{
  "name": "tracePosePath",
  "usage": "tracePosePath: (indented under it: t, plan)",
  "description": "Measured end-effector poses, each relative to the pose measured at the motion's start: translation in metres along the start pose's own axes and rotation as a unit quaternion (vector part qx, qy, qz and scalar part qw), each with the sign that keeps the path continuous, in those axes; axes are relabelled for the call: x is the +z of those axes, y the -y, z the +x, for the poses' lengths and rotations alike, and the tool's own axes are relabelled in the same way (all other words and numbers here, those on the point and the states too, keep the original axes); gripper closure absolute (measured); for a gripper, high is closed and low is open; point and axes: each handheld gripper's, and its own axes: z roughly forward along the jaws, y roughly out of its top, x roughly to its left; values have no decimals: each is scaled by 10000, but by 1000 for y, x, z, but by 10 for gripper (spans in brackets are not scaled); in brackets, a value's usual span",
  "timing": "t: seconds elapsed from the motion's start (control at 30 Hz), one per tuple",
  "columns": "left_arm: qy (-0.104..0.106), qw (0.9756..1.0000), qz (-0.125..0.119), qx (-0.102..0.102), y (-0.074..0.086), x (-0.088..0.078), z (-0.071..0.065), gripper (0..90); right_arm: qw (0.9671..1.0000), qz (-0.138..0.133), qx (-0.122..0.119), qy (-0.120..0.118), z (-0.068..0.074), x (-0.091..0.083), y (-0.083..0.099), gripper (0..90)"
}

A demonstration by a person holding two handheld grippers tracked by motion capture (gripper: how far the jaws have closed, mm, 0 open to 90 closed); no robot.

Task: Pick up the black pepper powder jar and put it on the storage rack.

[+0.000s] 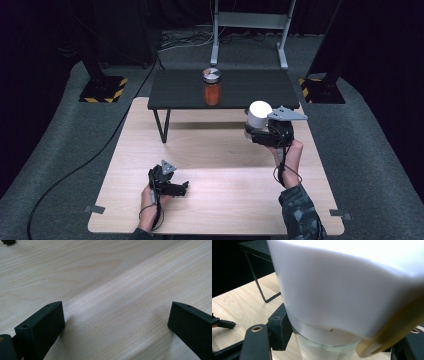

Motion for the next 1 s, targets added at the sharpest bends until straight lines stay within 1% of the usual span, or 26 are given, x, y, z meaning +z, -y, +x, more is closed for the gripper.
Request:
tracePosePath:
  t: [0.47,0.83,1.0]
  plan:
    - [0,10000,-3,-2,0,0,0,4,10000,-9,7,-16,-6,1,-10,297]
    - [-1,10000,-2,-1,0,0,0,4,10000,-11,3,-35,-8,4,-19,296]
    - [0,10000,-1,-2,0,0,0,4,10000,-14,-44,-39,-8,6,-24,297]
